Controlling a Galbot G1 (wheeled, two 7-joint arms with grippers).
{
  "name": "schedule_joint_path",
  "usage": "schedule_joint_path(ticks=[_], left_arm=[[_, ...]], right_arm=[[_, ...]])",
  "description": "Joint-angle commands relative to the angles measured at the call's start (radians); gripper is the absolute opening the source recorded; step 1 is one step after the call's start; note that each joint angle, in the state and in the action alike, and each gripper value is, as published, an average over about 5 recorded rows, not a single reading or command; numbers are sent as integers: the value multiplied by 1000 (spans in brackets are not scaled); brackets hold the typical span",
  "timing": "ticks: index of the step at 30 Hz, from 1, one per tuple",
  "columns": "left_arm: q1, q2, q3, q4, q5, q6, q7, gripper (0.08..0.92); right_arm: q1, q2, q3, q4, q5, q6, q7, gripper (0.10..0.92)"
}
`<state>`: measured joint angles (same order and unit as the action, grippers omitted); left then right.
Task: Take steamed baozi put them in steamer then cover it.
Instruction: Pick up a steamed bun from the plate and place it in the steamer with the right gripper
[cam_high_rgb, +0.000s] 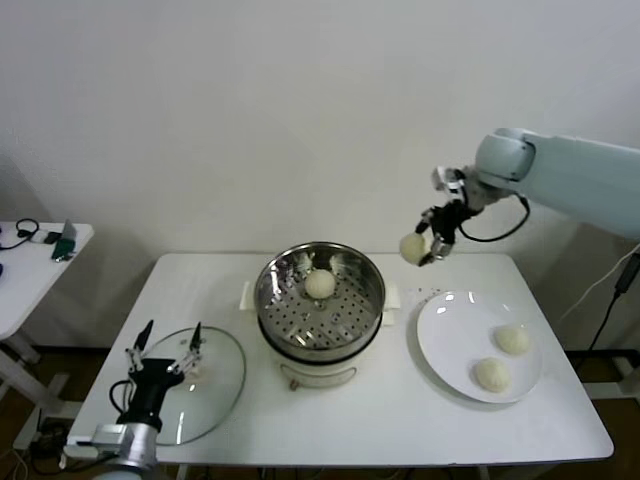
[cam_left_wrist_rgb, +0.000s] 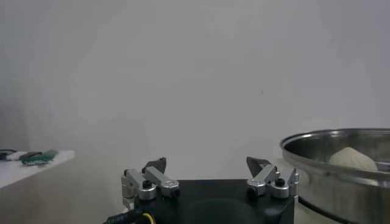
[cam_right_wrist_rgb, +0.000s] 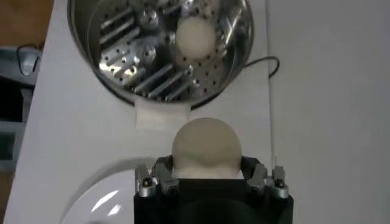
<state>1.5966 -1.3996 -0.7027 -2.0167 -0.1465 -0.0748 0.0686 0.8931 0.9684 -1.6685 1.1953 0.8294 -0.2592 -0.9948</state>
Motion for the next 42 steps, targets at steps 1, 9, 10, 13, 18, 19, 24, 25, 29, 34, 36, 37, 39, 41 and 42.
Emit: schedule_joint_path(ticks=[1,9,10,13,18,19,24,25,29,34,36,37,39,41,42], left_arm=[[4,13,11,1,5,1,-9,823],[15,22,6,0,1,1,-9,823],[15,22,6,-1,0,1,-8,823],[15,19,8,-1,-1,2,-8,823],[2,14,12,-1,-1,7,-10,823],[0,14,13,-1,0,9,-10,823],[-6,18,12,2,1,11,-8,823],[-6,20,10,3,2,12,-8,823],[-6,24,4,4,1,12,-8,823],[-9,24,1,7,0,12,-8,823],[-11,24,0,8,0,13,-8,823],[-12,24,0,8,0,14,-8,823],[-14,24,0,10,0,14,-8,823],[-14,24,0,12,0,14,-8,823],[-15,25,-1,13,0,14,-8,823]], right_arm=[[100,174,-49,17,177,-44,37,704],[-27,335,6,-26,195,-89,96,704],[-37,347,7,-28,191,-92,99,704],[-64,375,7,-30,179,-98,105,704],[-111,396,4,-21,149,-105,111,704],[-119,399,3,-19,141,-106,112,704],[-156,421,-17,-15,123,-109,117,705],[-163,428,-22,-18,122,-109,117,706],[-194,456,-30,-45,119,-107,118,712],[-228,489,-25,-89,108,-104,118,712],[-236,500,-23,-111,103,-101,117,712],[-240,506,-23,-124,101,-98,116,712],[-248,516,-23,-148,95,-93,115,712],[-256,523,-20,-166,90,-90,114,712],[-260,524,-17,-172,88,-89,114,712]])
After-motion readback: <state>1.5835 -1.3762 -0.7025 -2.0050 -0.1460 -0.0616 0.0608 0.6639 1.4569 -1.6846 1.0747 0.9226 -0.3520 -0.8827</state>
